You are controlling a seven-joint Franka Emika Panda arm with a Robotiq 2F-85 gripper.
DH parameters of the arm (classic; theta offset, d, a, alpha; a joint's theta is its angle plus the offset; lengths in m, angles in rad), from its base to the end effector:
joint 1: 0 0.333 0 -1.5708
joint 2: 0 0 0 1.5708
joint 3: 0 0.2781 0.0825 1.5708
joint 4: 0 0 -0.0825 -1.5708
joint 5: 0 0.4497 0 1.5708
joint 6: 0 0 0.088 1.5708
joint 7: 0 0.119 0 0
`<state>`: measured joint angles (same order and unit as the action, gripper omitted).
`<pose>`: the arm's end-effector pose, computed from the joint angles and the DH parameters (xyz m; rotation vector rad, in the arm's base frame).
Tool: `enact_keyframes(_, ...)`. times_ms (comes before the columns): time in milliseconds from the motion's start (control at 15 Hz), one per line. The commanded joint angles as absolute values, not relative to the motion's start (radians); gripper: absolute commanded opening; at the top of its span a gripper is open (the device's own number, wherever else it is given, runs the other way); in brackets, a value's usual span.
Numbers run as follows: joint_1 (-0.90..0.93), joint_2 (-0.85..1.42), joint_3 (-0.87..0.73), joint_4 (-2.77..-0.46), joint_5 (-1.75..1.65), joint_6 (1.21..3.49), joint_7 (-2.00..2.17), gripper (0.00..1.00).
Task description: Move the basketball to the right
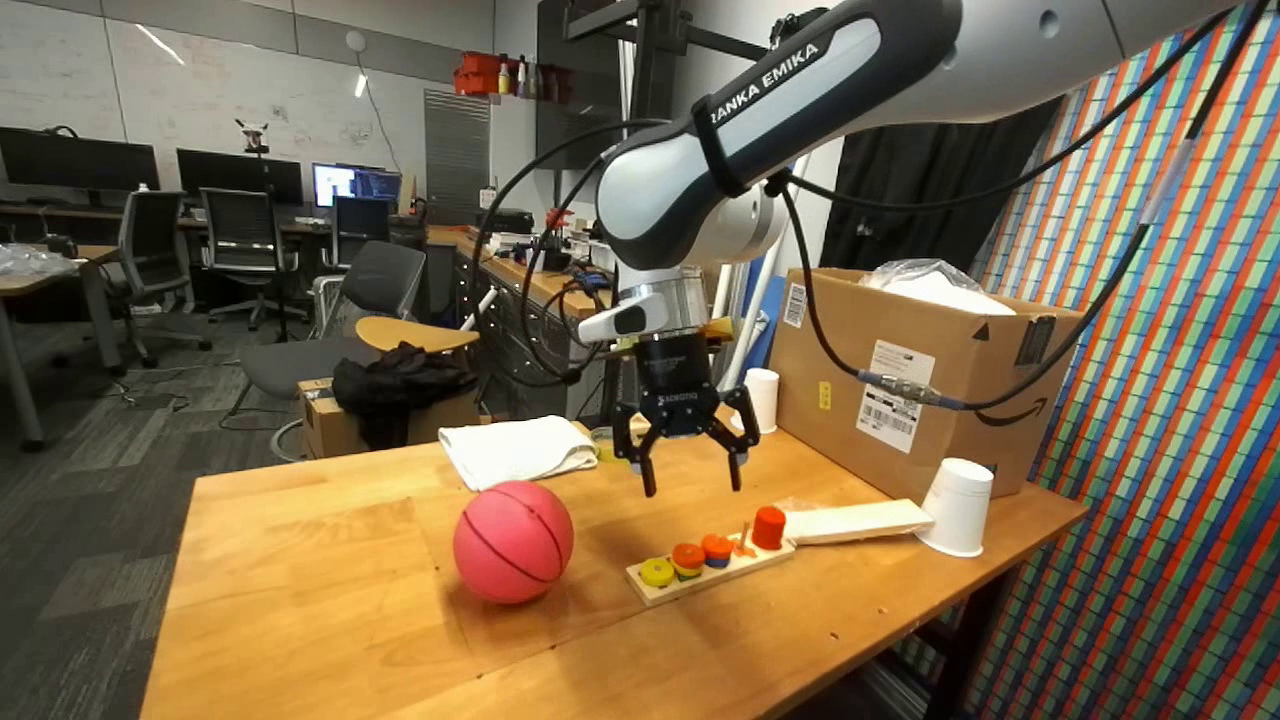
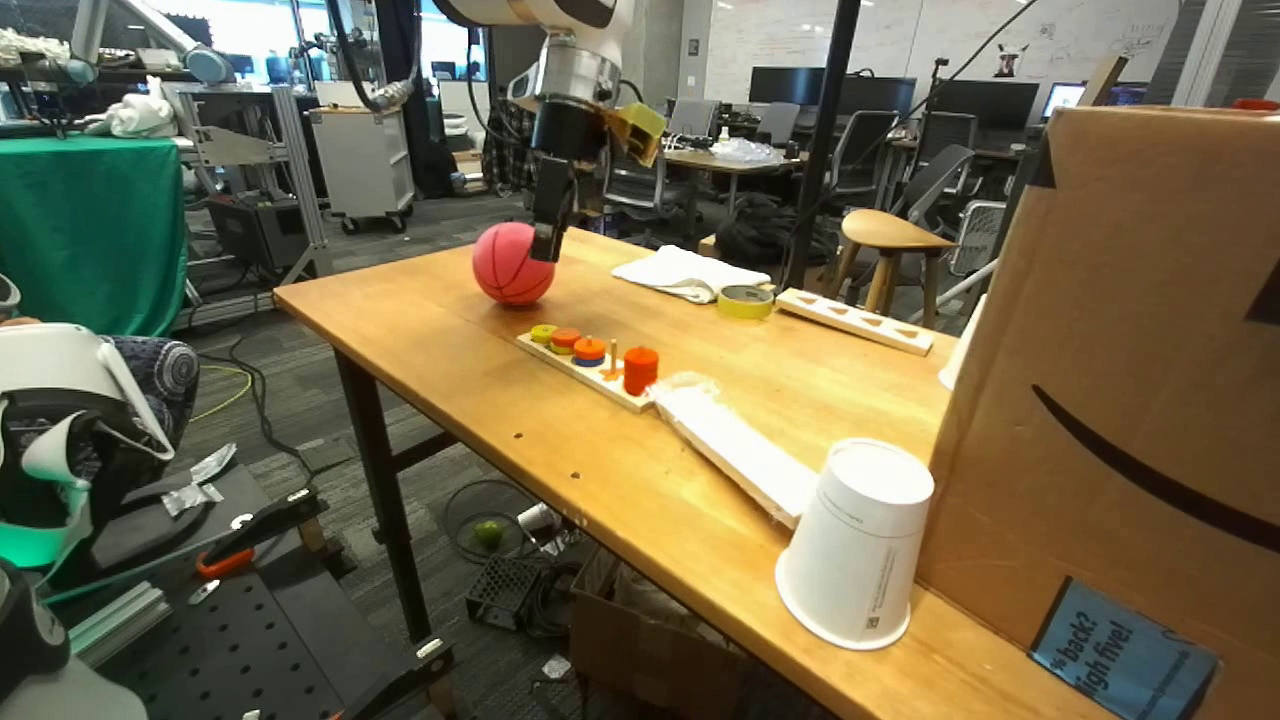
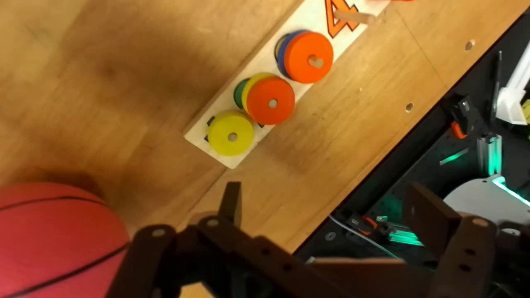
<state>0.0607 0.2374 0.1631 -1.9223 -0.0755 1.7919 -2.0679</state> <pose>0.5916 0.1272 0.2619 -1.1322 -2.6148 0.3527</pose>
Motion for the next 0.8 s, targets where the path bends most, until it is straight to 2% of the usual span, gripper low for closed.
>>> enact_keyframes(0,0.091,0.224,0.173,-1.961,-0.106,1.731,-2.089,1.0)
enact_keyframes(733,0.156,0.114,0.246,-2.075,-0.103,1.58,-2.232,1.0)
